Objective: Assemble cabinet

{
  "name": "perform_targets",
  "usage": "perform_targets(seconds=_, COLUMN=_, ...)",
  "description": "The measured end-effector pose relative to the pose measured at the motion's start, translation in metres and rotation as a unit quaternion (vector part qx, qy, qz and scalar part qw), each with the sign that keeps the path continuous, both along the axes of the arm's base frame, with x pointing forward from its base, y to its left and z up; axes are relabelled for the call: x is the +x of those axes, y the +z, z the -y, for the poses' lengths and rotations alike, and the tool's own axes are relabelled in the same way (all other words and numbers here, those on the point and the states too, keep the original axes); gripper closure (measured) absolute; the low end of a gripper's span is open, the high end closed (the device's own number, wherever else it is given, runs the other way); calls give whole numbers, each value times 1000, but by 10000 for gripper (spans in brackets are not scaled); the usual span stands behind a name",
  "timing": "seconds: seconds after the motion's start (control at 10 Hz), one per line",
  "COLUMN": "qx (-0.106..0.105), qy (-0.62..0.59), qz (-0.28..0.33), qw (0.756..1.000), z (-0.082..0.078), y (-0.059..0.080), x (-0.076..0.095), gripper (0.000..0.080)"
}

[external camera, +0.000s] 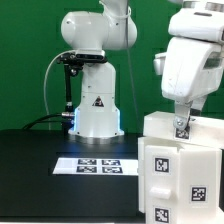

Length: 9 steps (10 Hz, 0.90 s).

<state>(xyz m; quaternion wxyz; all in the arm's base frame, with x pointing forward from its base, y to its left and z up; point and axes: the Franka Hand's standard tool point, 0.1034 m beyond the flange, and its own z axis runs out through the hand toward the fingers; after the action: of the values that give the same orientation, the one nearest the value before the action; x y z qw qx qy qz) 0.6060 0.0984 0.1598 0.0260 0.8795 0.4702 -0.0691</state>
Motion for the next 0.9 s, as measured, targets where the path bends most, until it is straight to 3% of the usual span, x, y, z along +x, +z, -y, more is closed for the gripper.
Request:
perform_targets(seconds=0.4, qx=-12, qy=-123, qz=13, qw=992, z=0, y=0, x=0, gripper=245)
perform_targets(seconds=0.7, qx=-22, qy=-294, qz=28, qw=955, z=1, y=-2, x=-3, gripper=245)
perform_targets(seconds=0.9, qx=-29, qy=-431, qz=43, qw=901, z=1, y=-2, x=-4, gripper=245)
